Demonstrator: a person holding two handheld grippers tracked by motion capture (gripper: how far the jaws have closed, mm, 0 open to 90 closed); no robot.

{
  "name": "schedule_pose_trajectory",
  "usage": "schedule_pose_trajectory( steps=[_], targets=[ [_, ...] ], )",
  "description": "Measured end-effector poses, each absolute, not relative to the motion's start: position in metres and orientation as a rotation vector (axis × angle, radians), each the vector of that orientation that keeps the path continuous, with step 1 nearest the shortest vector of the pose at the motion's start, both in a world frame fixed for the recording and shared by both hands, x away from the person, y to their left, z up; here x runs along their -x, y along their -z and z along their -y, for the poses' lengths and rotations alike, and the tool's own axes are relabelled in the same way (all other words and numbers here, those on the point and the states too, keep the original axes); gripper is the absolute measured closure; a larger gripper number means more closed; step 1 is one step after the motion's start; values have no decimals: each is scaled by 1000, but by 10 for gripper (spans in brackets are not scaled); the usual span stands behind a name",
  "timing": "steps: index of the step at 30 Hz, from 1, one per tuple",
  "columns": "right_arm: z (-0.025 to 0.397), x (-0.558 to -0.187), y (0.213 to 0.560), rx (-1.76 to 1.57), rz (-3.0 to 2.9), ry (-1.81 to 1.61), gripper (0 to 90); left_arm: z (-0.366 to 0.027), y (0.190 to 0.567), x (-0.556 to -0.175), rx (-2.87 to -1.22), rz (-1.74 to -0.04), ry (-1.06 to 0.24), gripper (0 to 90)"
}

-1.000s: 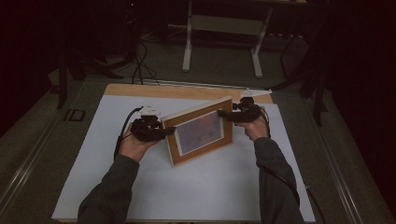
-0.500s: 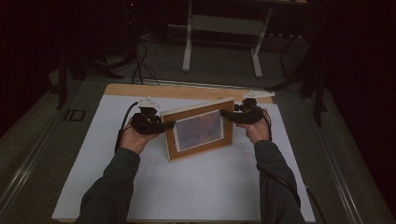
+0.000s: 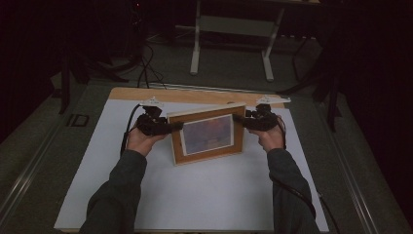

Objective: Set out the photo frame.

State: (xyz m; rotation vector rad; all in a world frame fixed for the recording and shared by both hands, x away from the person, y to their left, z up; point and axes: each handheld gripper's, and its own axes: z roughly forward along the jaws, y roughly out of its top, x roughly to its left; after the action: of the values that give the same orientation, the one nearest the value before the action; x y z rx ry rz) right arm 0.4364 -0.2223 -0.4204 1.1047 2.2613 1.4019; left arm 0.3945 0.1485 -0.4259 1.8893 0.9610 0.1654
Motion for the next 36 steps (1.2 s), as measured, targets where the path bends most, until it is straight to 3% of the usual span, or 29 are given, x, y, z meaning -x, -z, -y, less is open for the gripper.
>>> schedule_pose_trajectory(
  steps=[36],
  targets=[
    [225,-417,425,-1190,-2199,-1425,614,-154,434,-420,-1797,-954,-193,511]
  ],
)
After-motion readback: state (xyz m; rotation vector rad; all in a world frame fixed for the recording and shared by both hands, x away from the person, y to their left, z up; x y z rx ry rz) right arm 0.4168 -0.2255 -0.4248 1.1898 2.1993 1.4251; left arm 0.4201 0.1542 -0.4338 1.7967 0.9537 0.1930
